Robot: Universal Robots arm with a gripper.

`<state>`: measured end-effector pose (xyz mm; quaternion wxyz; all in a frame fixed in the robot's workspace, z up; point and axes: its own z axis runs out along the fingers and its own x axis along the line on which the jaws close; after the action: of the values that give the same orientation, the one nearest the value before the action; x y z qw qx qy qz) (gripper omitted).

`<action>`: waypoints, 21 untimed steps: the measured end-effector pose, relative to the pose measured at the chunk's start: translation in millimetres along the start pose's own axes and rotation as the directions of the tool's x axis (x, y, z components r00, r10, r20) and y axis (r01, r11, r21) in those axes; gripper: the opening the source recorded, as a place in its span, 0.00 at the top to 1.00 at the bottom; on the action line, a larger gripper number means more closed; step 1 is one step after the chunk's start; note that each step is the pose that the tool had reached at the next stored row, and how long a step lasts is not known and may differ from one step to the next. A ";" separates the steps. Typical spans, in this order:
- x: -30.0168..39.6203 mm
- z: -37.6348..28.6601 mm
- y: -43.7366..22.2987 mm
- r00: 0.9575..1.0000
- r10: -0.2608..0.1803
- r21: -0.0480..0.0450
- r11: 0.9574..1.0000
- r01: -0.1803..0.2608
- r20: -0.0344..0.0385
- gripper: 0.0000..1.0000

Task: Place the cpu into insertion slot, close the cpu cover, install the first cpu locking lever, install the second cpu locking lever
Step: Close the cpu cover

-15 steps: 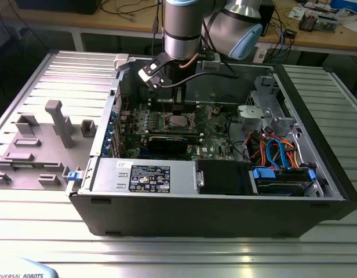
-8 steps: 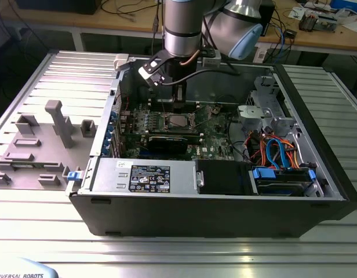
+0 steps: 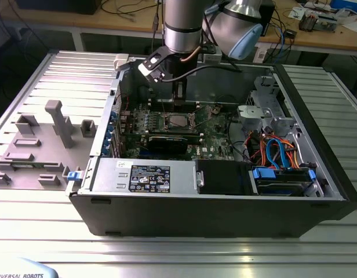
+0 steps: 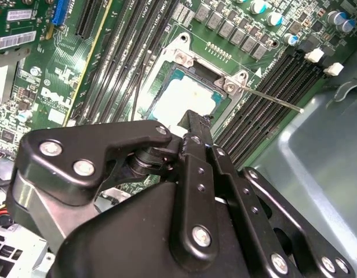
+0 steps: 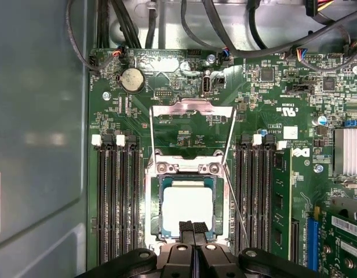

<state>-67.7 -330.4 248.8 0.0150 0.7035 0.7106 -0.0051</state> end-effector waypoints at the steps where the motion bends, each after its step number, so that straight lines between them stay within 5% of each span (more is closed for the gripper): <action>1: 0.0 0.0 0.0 1.000 0.000 0.000 1.000 0.000 0.000 0.89; 21: 0.0 0.0 3.5 1.000 0.000 0.000 1.000 0.000 0.001 0.89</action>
<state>-64.2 -330.4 248.9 0.0153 0.7035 0.7106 -0.0054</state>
